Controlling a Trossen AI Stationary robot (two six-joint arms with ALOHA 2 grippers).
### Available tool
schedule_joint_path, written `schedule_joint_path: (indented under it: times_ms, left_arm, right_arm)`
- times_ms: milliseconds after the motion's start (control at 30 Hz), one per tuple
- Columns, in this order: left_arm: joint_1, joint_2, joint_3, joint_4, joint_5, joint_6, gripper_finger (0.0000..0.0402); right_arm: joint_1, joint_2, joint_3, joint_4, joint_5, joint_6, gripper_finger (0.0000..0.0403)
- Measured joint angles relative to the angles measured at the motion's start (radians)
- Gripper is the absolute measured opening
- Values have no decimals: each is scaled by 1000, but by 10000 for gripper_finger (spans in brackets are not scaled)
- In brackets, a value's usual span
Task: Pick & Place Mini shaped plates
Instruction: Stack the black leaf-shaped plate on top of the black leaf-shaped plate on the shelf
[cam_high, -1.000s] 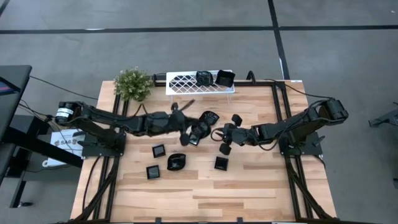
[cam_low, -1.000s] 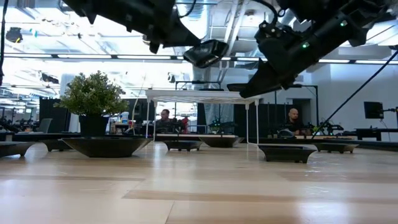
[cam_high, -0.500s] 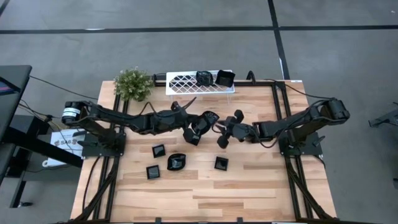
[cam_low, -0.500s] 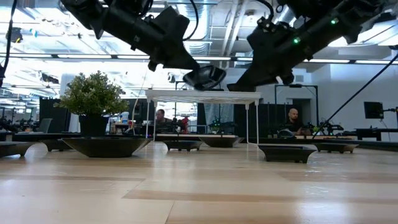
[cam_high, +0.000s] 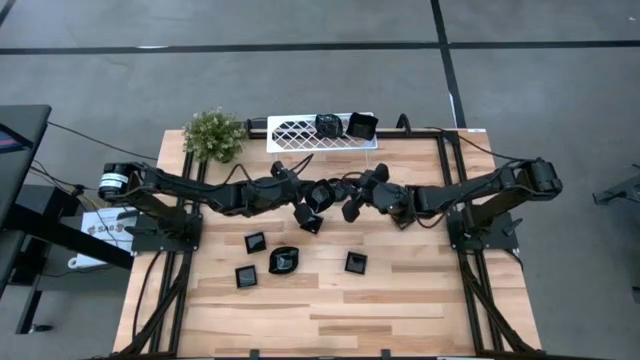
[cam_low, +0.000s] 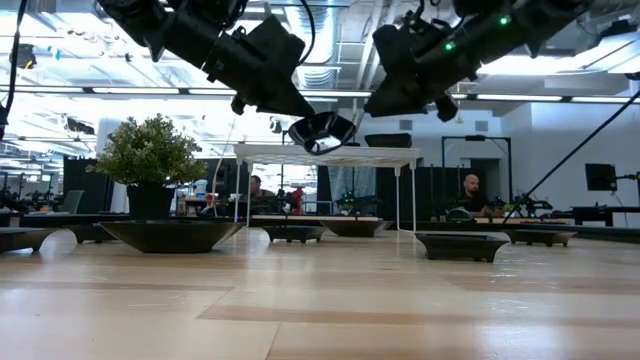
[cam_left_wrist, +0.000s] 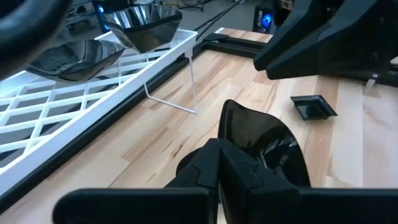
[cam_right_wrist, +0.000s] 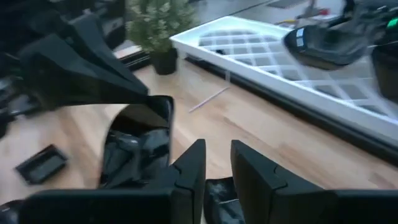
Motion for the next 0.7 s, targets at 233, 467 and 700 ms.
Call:
schedule_joint_path:
  times_ms: [233, 467, 700]
  left_arm:
    - [0, 0, 0, -3, 0, 0, 6]
    - [0, 0, 0, -5, 0, 0, 6]
    - [0, 0, 0, -5, 1, 0, 6]
  right_arm:
    - [6, 10, 9, -3, -82, -7, 71]
    - [43, 10, 9, 17, -79, -79, 91]
    - [40, 10, 9, 21, -79, -108, 166]
